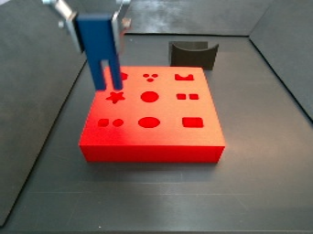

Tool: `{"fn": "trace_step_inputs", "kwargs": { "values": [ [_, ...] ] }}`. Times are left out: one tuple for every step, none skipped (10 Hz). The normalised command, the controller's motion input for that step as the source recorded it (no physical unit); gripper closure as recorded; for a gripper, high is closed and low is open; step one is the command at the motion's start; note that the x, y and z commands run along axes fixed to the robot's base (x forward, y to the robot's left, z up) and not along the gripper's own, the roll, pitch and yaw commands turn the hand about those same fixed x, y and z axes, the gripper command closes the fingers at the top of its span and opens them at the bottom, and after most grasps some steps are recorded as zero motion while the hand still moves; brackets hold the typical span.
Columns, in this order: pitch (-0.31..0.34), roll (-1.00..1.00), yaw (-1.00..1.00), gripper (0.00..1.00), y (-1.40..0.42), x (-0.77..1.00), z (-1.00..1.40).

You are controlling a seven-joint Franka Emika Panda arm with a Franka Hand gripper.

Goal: Insert the square-circle object.

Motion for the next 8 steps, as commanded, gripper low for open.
{"fn": "trace_step_inputs", "kwargs": {
  "values": [
    [0.0, 0.03, 0.0, 1.0, 0.0, -0.09, -0.14],
    [0.01, 0.01, 0.0, 1.0, -0.03, 0.06, 0.0],
    [0.0, 0.0, 0.0, 1.0, 0.0, 0.03, -0.3],
    [0.0, 0.0, 0.0, 1.0, 0.0, 0.01, -0.5],
    [0.0, 0.0, 0.0, 1.0, 0.0, 0.0, -0.43],
    [-0.01, 0.02, 0.0, 1.0, -0.08, 0.13, -0.43],
    [-0.061, 0.0, 0.0, 1.0, -0.05, 0.2, -0.39],
    [-0.076, -0.01, 0.0, 1.0, -0.05, 0.21, -0.36]
  ]
}}
